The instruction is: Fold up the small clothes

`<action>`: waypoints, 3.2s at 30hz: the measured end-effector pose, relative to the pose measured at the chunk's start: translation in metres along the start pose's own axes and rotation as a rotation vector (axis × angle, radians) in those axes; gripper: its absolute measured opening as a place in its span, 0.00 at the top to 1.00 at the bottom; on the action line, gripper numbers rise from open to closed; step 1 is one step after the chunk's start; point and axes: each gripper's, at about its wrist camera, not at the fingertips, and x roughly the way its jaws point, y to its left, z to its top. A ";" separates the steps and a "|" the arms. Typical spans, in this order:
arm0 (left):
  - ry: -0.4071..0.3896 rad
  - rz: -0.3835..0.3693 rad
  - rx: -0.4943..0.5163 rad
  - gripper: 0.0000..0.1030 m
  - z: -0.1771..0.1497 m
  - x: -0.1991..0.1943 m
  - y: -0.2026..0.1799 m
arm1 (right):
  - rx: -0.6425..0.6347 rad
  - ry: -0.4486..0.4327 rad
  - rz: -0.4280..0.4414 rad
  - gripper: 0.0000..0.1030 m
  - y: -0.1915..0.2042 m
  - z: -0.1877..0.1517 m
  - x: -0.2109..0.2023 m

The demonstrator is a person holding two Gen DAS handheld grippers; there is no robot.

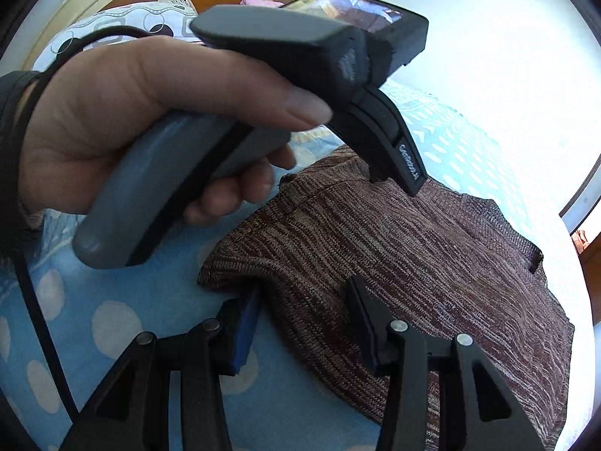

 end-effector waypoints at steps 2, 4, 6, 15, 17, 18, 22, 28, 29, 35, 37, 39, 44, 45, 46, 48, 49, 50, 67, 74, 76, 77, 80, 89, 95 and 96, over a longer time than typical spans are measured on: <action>0.002 0.001 -0.010 0.01 0.002 0.002 0.000 | 0.001 -0.002 -0.002 0.54 0.000 -0.001 0.000; 0.002 -0.001 -0.010 0.01 0.003 0.004 -0.002 | -0.004 -0.004 -0.008 0.54 0.004 -0.001 -0.003; 0.000 -0.006 -0.010 0.02 0.004 0.006 -0.003 | -0.012 -0.006 -0.017 0.54 0.008 -0.002 -0.005; -0.032 -0.122 0.018 0.52 0.009 0.003 -0.011 | -0.030 -0.013 -0.034 0.56 0.018 -0.003 -0.010; -0.032 -0.136 0.012 0.55 0.010 0.003 -0.012 | -0.031 -0.015 -0.035 0.57 0.019 -0.003 -0.010; -0.034 -0.143 0.006 0.55 0.010 0.004 -0.012 | -0.032 -0.016 -0.033 0.59 0.021 -0.004 -0.011; -0.036 -0.180 0.029 0.82 0.011 0.005 -0.014 | -0.052 -0.021 -0.019 0.81 0.026 -0.004 -0.012; -0.032 -0.251 -0.036 0.88 0.014 0.002 -0.003 | -0.016 -0.044 -0.011 0.92 0.025 -0.004 -0.022; -0.037 -0.273 -0.056 0.88 0.014 0.000 0.001 | 0.001 -0.051 0.000 0.92 0.020 -0.004 -0.022; -0.044 -0.321 -0.119 0.88 0.014 -0.004 0.015 | -0.012 -0.060 0.007 0.92 0.018 -0.006 -0.021; -0.017 -0.345 -0.167 0.88 0.011 0.004 0.022 | 0.025 -0.060 0.040 0.92 0.009 -0.007 -0.021; 0.006 -0.364 -0.201 0.88 0.008 0.012 0.025 | 0.122 -0.051 0.106 0.92 -0.010 -0.009 -0.021; 0.013 -0.386 -0.218 0.88 0.012 0.002 0.024 | 0.272 -0.078 0.194 0.92 -0.042 -0.015 -0.032; 0.011 -0.389 -0.221 0.88 0.013 -0.001 0.024 | 0.282 -0.087 0.197 0.92 -0.044 -0.016 -0.036; 0.007 -0.397 -0.229 0.88 0.014 -0.005 0.023 | 0.292 -0.098 0.198 0.92 -0.045 -0.017 -0.039; -0.003 -0.407 -0.245 0.88 0.017 -0.014 0.022 | 0.318 -0.119 0.205 0.92 -0.053 -0.020 -0.045; -0.010 -0.413 -0.250 0.88 0.020 -0.019 0.019 | 0.332 -0.130 0.206 0.92 -0.056 -0.022 -0.048; -0.015 -0.418 -0.253 0.88 0.022 -0.023 0.018 | 0.346 -0.142 0.203 0.92 -0.058 -0.026 -0.054; -0.097 -0.493 -0.203 0.88 0.048 -0.076 -0.050 | 0.468 -0.227 0.132 0.93 -0.102 -0.061 -0.105; -0.117 -0.531 -0.151 0.88 0.057 -0.090 -0.094 | 0.531 -0.235 0.127 0.93 -0.127 -0.083 -0.123; -0.124 -0.536 -0.129 0.88 0.059 -0.093 -0.107 | 0.538 -0.237 0.118 0.93 -0.131 -0.089 -0.127; -0.123 -0.541 -0.123 0.88 0.060 -0.094 -0.112 | 0.542 -0.238 0.116 0.93 -0.133 -0.092 -0.129; -0.118 -0.552 -0.107 0.88 0.063 -0.094 -0.128 | 0.560 -0.236 0.114 0.93 -0.141 -0.099 -0.133; -0.087 -0.585 -0.049 0.88 0.066 -0.090 -0.177 | 0.609 -0.200 0.089 0.93 -0.171 -0.126 -0.147; -0.067 -0.583 0.002 0.88 0.064 -0.085 -0.212 | 0.670 -0.171 0.106 0.93 -0.190 -0.149 -0.149; -0.061 -0.586 0.010 0.88 0.063 -0.083 -0.219 | 0.678 -0.166 0.106 0.93 -0.193 -0.153 -0.149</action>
